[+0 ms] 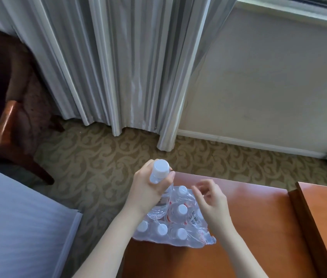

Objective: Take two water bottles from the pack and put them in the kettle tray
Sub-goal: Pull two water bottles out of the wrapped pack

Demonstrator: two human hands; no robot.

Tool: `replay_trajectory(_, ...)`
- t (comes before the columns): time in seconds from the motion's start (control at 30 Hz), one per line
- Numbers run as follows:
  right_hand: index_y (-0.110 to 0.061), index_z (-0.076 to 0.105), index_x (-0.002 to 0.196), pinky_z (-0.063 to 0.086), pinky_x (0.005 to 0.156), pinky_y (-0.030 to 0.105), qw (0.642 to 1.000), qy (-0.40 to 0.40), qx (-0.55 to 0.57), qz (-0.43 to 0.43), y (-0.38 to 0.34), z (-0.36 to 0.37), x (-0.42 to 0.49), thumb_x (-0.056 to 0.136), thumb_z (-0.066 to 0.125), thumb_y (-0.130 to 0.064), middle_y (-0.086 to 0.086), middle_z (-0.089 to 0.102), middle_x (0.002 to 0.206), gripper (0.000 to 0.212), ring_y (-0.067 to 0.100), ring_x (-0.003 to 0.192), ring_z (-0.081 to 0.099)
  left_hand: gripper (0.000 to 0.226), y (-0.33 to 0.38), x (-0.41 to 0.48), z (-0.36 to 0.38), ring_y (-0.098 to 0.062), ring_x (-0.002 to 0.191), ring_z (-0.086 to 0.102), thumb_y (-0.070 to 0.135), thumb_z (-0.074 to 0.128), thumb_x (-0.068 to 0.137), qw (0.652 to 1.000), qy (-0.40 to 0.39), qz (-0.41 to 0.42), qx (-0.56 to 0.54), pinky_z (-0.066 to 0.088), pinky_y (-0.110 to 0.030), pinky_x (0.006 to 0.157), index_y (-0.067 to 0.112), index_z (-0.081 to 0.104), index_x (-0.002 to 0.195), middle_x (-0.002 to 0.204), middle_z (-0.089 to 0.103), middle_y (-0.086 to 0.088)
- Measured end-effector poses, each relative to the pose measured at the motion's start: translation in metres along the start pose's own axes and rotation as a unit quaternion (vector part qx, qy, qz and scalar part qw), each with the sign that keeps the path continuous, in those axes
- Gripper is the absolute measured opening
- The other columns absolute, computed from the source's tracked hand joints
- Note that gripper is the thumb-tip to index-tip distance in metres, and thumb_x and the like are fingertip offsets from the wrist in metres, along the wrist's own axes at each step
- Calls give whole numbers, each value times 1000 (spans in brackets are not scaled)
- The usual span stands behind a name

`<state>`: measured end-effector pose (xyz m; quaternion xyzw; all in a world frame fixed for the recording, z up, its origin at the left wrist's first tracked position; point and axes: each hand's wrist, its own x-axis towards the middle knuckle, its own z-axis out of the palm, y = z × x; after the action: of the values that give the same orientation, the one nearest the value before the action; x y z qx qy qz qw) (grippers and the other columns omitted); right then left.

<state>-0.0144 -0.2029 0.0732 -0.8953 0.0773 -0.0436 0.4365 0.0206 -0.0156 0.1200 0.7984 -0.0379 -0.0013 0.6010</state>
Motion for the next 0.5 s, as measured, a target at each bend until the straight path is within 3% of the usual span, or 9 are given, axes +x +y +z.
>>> replay_trajectory(0.1, -18, 58, 105, 44, 80, 30, 970, -123, -209, -36, 38, 25, 4, 88, 58, -30, -3, 66, 95, 21, 20, 99, 55, 4, 1, -2, -3, -17, 77, 62, 26, 63, 77, 1000, 7, 1, -4, 53, -39, 74, 25, 61, 73, 81, 65, -2)
replay_trajectory(0.2, -12, 52, 116, 38, 89, 38, 876, -240, -408, -93, 60, 45, 12, 88, 51, -34, 5, 64, 110, 35, 30, 110, 50, 5, 2, -1, -4, -17, 75, 62, 32, 63, 75, 1000, 12, 0, -12, 54, -40, 72, 29, 60, 72, 80, 65, -2)
replay_trajectory(0.27, -9, 51, 112, 35, 91, 40, 841, -265, -461, -100, 64, 55, 17, 86, 53, -36, 7, 65, 111, 37, 30, 112, 48, 8, 1, -1, -4, -16, 75, 62, 37, 61, 73, 1000, 17, -2, -13, 53, -38, 71, 29, 60, 73, 79, 65, -1)
replay_trajectory(0.4, -14, 52, 106, 31, 95, 44, 820, -273, -499, -70, 67, 72, 16, 78, 63, -44, 3, 68, 105, 43, 27, 118, 40, 3, -2, 0, -4, -13, 74, 62, 28, 63, 76, 1000, 27, -14, -8, 53, -36, 71, 26, 62, 74, 79, 65, 2)
replay_trajectory(0.5, -18, 52, 104, 29, 96, 43, 828, -249, -500, -45, 71, 79, 15, 79, 61, -26, 0, 71, 101, 27, 27, 120, 38, 8, -3, 0, -6, -13, 75, 62, 28, 63, 75, 999, 38, -25, -9, 52, -34, 71, 21, 64, 76, 80, 66, 0)
